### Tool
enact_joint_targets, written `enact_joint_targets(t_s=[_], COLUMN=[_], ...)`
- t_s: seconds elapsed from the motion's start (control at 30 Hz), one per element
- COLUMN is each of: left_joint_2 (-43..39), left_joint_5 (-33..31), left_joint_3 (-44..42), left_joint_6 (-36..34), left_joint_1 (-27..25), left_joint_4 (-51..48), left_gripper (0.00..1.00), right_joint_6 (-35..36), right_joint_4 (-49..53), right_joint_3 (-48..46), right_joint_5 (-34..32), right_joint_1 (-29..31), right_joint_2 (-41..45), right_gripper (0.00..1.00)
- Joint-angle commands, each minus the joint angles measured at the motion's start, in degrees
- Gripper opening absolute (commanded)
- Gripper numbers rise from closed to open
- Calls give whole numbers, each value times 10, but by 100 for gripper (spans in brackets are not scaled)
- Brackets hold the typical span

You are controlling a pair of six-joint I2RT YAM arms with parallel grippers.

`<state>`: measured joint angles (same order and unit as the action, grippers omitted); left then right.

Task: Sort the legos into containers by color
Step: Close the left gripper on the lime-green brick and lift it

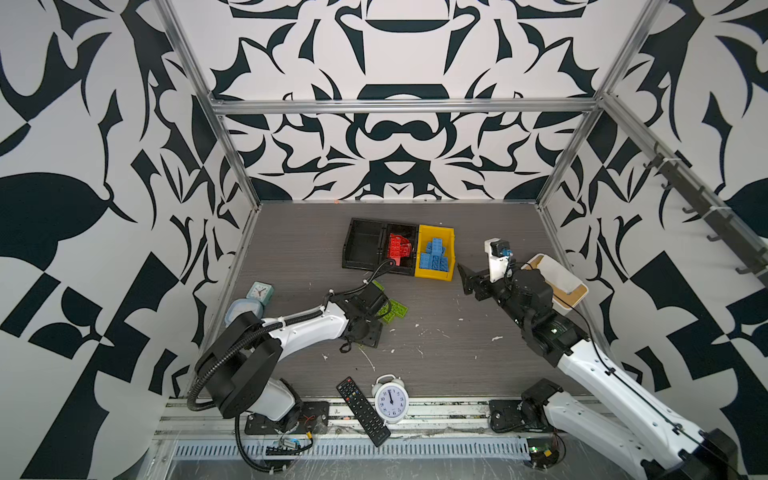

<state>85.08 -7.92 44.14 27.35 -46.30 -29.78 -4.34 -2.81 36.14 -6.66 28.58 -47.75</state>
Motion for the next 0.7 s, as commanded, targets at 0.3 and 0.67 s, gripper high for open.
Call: enact_joint_targets(t_s=[0.3,0.67], left_joint_2=[2,-23], left_joint_5=[-14,-40], left_joint_3=[1,36], left_joint_6=[17,23], left_joint_1=[0,2], left_joint_4=[1,-23], left_gripper=[43,20], right_joint_6=[-16,-21], right_joint_4=[-20,-21], right_joint_3=[3,2], right_joint_5=[2,5], right_joint_1=[-1,-2], right_joint_2=[-13,-16], right_gripper=[92,93])
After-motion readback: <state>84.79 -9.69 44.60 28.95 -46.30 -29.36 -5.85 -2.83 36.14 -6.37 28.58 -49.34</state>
